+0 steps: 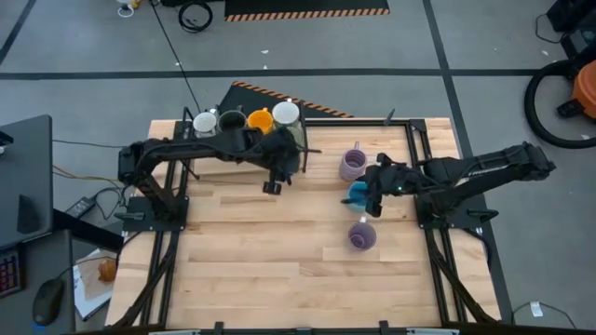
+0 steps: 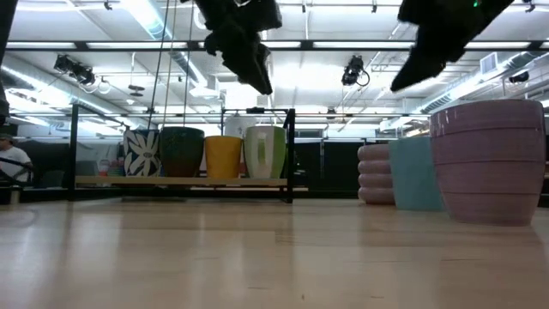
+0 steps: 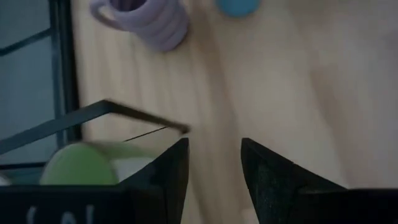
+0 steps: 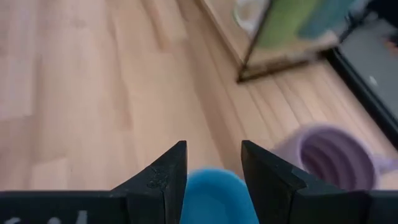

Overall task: Place coffee mugs
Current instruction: Put the blue mug on the shelf

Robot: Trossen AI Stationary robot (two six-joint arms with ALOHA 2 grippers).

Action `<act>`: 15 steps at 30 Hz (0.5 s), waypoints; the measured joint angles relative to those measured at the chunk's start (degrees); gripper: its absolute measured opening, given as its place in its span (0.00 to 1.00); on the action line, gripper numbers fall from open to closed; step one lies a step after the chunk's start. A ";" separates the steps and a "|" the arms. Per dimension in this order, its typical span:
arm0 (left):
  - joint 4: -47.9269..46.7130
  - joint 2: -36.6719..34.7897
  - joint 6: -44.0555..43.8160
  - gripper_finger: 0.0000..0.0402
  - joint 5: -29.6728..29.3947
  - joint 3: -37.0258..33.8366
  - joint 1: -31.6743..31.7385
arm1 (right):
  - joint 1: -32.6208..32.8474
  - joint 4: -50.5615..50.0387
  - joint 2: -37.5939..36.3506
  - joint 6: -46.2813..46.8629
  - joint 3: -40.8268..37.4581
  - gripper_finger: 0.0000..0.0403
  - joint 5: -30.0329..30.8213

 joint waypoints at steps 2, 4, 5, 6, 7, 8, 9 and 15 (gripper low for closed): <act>1.12 0.02 -2.35 0.38 0.58 -0.02 -1.36 | -1.03 -0.41 0.29 0.17 0.00 0.39 -3.01; 2.73 0.02 -3.98 0.38 0.91 -0.02 -2.66 | -1.39 -0.73 0.60 1.40 0.02 0.39 -5.36; 3.55 0.02 -4.50 0.38 0.90 -0.02 -3.28 | -1.32 -1.43 0.73 2.27 0.02 0.39 -6.20; 4.58 0.02 -5.26 0.38 0.91 -0.02 -3.86 | -1.17 -2.50 0.95 3.12 0.02 0.39 -6.67; 5.53 0.02 -5.59 0.38 0.93 -0.02 -4.41 | -0.87 -3.17 1.26 4.14 0.02 0.39 -6.85; 6.33 0.02 -6.00 0.38 0.92 -0.02 -4.97 | -0.54 -3.88 1.84 5.16 0.02 0.39 -7.21; 6.92 0.02 -6.71 0.38 0.95 -0.02 -5.41 | -0.19 -5.28 2.43 6.24 0.02 0.39 -7.42; 9.73 0.80 -11.32 0.38 0.95 -0.01 -6.80 | 1.68 -17.36 6.25 14.48 4.18 0.39 -4.47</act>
